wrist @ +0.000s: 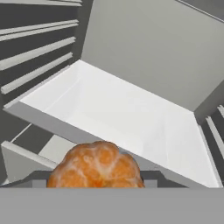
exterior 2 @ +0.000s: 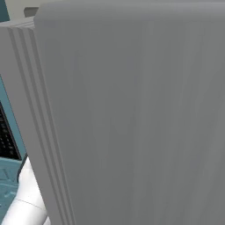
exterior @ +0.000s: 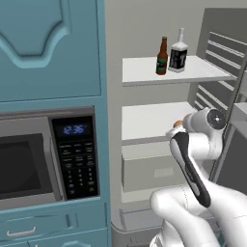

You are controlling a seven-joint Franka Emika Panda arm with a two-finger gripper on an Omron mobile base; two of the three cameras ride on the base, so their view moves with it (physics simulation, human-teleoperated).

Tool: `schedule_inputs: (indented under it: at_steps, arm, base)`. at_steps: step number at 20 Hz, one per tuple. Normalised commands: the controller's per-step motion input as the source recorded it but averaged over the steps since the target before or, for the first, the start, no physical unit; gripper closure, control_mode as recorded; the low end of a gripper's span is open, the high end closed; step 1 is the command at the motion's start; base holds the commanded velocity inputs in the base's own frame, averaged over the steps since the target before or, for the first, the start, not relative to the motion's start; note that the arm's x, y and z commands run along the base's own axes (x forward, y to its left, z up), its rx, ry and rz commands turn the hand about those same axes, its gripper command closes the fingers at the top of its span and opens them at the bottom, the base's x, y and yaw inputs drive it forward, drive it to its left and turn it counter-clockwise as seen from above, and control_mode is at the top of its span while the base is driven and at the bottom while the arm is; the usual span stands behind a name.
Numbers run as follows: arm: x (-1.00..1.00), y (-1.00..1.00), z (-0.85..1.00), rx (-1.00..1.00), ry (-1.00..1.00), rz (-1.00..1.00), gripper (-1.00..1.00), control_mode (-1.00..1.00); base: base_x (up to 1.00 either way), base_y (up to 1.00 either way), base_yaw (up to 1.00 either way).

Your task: Place the beer and liquor on the top shelf of the fridge to keep them out of children's reach, and place the tangerine on lower shelves for easy access.

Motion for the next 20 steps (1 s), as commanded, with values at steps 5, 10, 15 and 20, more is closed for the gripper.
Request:
schedule_inputs:
  at_steps: [5, 10, 15, 20]
  arm:
    - [0.6, 0.0, 0.0, 0.0, 0.04, -0.01, 1.0, -1.0]
    - [0.52, 0.0, -0.17, 0.0, 0.05, 0.0, 1.0, -1.0]
    - [0.43, 0.0, -0.38, 0.0, 0.03, 0.0, 1.0, -1.0]
    - [0.42, -0.07, -0.38, 0.04, 0.0, 0.0, 1.0, -1.0]
  base:
    - [0.0, 0.0, 0.0]
    - [0.0, 0.0, 0.0]
    - [0.0, 0.0, 0.0]
    - [0.0, 0.0, 0.0]
